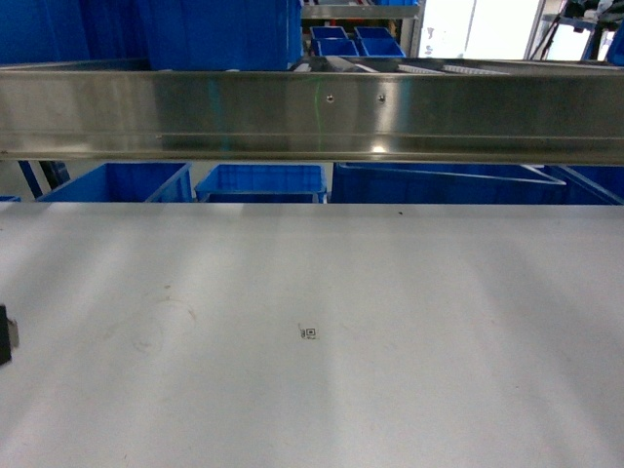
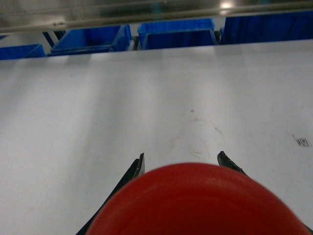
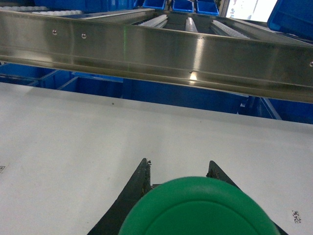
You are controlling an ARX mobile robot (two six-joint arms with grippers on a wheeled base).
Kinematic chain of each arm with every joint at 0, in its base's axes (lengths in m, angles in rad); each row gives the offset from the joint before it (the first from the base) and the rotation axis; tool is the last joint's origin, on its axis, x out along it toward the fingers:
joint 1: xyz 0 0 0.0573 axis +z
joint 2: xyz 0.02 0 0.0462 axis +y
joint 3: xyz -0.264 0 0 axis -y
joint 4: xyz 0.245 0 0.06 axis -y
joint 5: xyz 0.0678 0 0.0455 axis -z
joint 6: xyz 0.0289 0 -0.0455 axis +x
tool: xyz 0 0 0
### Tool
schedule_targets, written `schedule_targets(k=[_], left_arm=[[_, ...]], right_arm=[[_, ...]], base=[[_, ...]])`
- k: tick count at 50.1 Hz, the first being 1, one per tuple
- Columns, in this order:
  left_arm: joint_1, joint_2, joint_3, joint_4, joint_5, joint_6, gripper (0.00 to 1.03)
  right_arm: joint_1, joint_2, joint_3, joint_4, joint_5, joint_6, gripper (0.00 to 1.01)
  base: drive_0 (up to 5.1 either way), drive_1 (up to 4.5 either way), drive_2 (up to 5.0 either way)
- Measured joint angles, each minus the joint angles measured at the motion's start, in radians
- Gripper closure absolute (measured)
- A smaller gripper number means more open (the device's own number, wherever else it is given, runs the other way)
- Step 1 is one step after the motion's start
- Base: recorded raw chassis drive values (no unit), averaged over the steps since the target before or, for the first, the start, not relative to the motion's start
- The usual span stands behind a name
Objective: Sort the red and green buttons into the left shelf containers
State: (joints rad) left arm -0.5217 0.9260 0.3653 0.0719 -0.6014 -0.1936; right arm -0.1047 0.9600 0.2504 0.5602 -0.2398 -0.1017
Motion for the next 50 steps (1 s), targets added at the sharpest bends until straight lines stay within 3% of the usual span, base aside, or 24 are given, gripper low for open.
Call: schedule_targets(k=[5, 13, 34, 50], left_arm=[[0.013, 0.036, -0.006, 0.061, -0.011, -0.001, 0.64], [0.016, 0.027, -0.006, 0.063, -0.023, -0.001, 0.64], [0.015, 0.028, -0.006, 0.063, -0.021, 0.0, 0.64], [0.015, 0.028, -0.006, 0.063, -0.021, 0.0, 0.65]], right_arm=[[0.0, 0.0, 0.0, 0.0, 0.0, 0.0, 0.75], [0.0, 0.0, 0.0, 0.001, 0.0, 0.0, 0.75], [0.0, 0.0, -0.002, 0.0, 0.005, 0.0, 0.75], [0.0, 0.0, -0.002, -0.003, 0.004, 0.0, 0.75]], base=[[0.0, 0.0, 0.0], [0.0, 0.0, 0.0], [-4.8, 2.54, 2.5], [-4.6, 0.68, 4.0]])
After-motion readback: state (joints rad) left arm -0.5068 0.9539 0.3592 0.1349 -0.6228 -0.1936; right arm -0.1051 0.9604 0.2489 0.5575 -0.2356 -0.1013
